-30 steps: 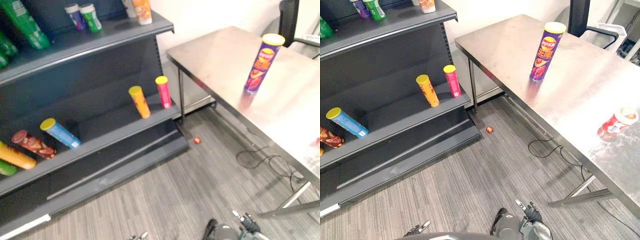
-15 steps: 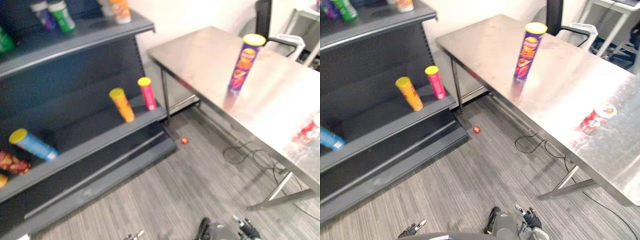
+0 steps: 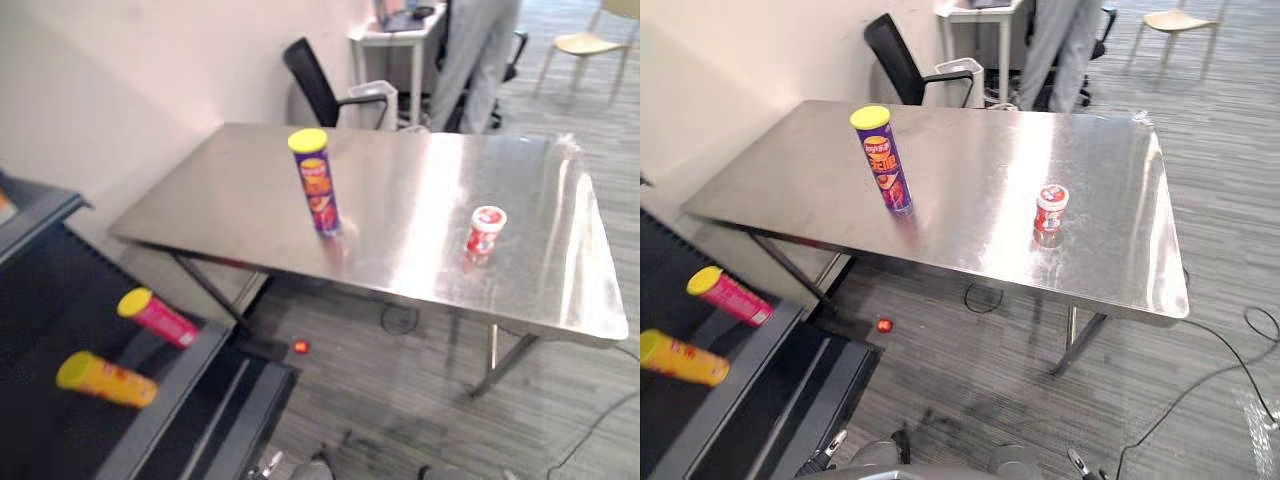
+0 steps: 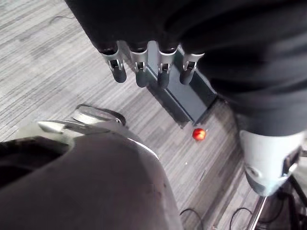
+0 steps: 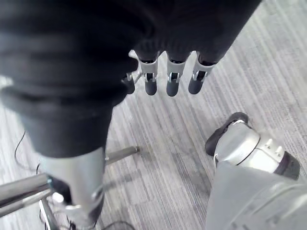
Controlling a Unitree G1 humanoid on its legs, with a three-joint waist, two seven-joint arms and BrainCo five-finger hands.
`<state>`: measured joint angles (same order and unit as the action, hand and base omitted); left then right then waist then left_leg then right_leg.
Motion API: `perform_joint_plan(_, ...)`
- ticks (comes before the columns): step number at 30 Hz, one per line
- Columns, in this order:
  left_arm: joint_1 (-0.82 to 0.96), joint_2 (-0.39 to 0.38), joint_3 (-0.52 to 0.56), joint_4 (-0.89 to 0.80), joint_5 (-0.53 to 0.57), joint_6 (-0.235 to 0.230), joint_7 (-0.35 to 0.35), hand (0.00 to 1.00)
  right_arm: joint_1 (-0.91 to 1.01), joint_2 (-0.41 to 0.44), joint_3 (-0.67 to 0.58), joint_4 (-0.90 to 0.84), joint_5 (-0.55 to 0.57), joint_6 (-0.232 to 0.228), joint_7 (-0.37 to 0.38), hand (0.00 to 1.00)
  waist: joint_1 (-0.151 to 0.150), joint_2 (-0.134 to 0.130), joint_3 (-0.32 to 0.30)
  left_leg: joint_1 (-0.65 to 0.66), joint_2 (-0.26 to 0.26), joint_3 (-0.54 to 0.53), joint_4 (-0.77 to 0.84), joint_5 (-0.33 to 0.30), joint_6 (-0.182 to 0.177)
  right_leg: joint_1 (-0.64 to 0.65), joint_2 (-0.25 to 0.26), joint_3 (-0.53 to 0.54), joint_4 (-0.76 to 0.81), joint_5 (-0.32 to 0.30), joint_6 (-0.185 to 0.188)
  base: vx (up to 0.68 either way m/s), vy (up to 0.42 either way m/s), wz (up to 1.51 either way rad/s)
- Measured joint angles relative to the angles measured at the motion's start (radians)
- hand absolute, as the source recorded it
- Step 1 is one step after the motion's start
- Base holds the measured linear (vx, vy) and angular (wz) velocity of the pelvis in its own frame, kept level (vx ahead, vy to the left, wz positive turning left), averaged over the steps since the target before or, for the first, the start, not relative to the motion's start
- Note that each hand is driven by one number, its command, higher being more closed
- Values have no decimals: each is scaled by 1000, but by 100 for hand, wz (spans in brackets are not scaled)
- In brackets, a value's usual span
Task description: Put the gum and the chips on the shelf.
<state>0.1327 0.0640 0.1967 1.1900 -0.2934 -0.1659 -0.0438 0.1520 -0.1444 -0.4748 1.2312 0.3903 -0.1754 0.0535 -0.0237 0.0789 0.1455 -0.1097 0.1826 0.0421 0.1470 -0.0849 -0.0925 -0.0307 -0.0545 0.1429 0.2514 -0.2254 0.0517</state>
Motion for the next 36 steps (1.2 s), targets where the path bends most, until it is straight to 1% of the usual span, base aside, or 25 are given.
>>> perform_joint_plan(1,1,8,13,3,-9,1,-3,0,6,16,-29,3,1,3,0,0,1,-21,-8,24,-21,32,1,42,-42,5,-29,22,23,-11,30,333,423,-77)
perform_joint_plan(2,13,25,13,3,-9,-1,-1,0,5,42,-29,4,1,4,13,0,5,-52,-19,50,-49,84,-9,25,-26,6,-71,-21,8,0,45,270,317,-80)
perform_joint_plan(3,16,31,15,3,-10,-1,-3,0,1,52,-30,3,0,3,20,0,7,-65,-24,61,-60,102,-11,15,-18,12,-90,-32,-8,8,58,246,267,-82)
perform_joint_plan(4,16,48,10,12,-6,1,-3,0,-5,69,-34,3,1,2,23,0,2,-87,-35,78,-87,131,-13,-1,-2,33,-122,-27,-49,26,85,218,261,-57)
perform_joint_plan(5,7,54,-1,26,-4,1,-3,0,-5,75,-42,3,2,2,22,0,-1,-90,-39,92,-103,147,-22,-8,9,43,-139,-24,-70,40,94,193,259,-49)
perform_joint_plan(7,-15,53,-21,47,4,2,-4,0,-2,79,-73,4,2,2,21,0,-1,-80,-47,125,-124,183,-53,-17,25,52,-159,-23,-95,83,94,152,244,-45)
perform_joint_plan(8,-18,52,-27,54,9,2,-5,0,-2,79,-87,4,2,3,21,0,-2,-65,-48,142,-129,200,-71,-18,27,47,-162,-23,-95,102,91,123,196,-50)
perform_joint_plan(9,-23,49,-33,63,16,2,-5,0,-1,82,-104,4,2,3,20,0,-4,-56,-51,155,-130,215,-82,-20,29,41,-162,-23,-90,114,97,72,114,-51)
perform_joint_plan(10,-27,48,-35,67,25,3,-5,0,-2,85,-107,4,2,3,20,0,-2,-52,-53,168,-131,232,-92,-20,30,31,-161,-19,-81,118,93,51,63,-46)
perform_joint_plan(12,-27,48,-42,72,25,3,-5,0,-8,88,-105,5,1,5,20,0,-1,-51,-54,189,-130,269,-107,-21,31,14,-156,-22,-67,124,91,30,28,-58)
perform_joint_plan(14,-27,50,-47,73,25,3,-6,0,-17,86,-105,5,1,5,18,0,-1,-50,-52,195,-127,289,-112,-21,31,0,-146,-30,-74,142,89,1,5,-53)
perform_joint_plan(15,-27,51,-49,73,25,3,-7,0,-17,84,-106,5,1,4,18,0,-1,-51,-52,196,-121,303,-112,-21,31,-1,-140,-33,-86,154,91,-27,-18,-37)
perform_joint_plan(17,-27,57,-53,73,25,3,-9,0,-16,84,-111,9,1,4,15,0,-1,-59,-49,197,-122,305,-118,-22,30,0,-142,-54,-113,155,92,-63,-55,-28)
perform_joint_plan(21,-27,60,-50,72,33,3,-14,0,-20,79,-188,20,0,12,13,0,4,-70,-55,193,-130,316,-146,-8,28,9,-154,-112,-189,156,96,-80,-68,-17)
perform_joint_plan(22,-27,59,-50,73,35,4,-15,0,-20,70,-213,22,-1,16,14,0,1,-72,-55,195,-133,316,-171,10,25,9,-154,-120,-209,165,112,-80,-76,1)
perform_joint_plan(23,-27,56,-49,73,41,4,-16,0,-18,62,-235,23,-4,21,14,0,1,-67,-58,201,-134,312,-193,24,24,11,-152,-126,-219,166,113,-72,-72,13)
perform_joint_plan(25,-27,48,-38,71,55,4,-28,0,-10,37,-285,23,-39,24,14,0,2,-60,-70,206,-134,299,-228,45,18,15,-148,-146,-234,164,109,-43,-61,20)
perform_joint_plan(27,-23,49,-29,71,63,4,-33,0,-24,13,-339,22,-39,24,15,0,4,-63,-72,210,-131,295,-241,52,14,17,-144,-152,-237,164,108,-18,-49,8)
perform_joint_plan(29,-16,51,-2,71,74,5,-42,0,-43,-35,-459,21,-40,24,15,0,4,-76,-85,210,-130,294,-241,54,17,25,-142,-156,-251,172,108,18,-38,2)
perform_joint_plan(30,-15,52,2,71,75,5,-43,0,-48,-49,-491,21,-40,24,14,0,4,-79,-87,211,-130,294,-241,53,16,28,-142,-157,-254,173,109,46,-20,1)
perform_joint_plan(32,-13,58,10,71,81,17,-44,0,-74,-114,-616,37,-43,23,8,0,-2,-90,-96,214,-131,295,-241,49,15,41,-142,-159,-268,185,111,58,-13,0)
perform_joint_plan(35,-18,59,29,70,84,24,-47,0,-101,-173,-718,67,-79,25,-6,0,-4,-98,-103,214,-131,298,-241,43,16,41,-142,-159,-268,185,112,47,-14,-2)
perform_joint_plan(36,-18,59,39,70,94,24,-48,0,-121,-203,-784,82,-79,28,-12,0,-7,-101,-107,213,-132,300,-241,40,16,41,-142,-159,-267,185,112,45,-14,-4)
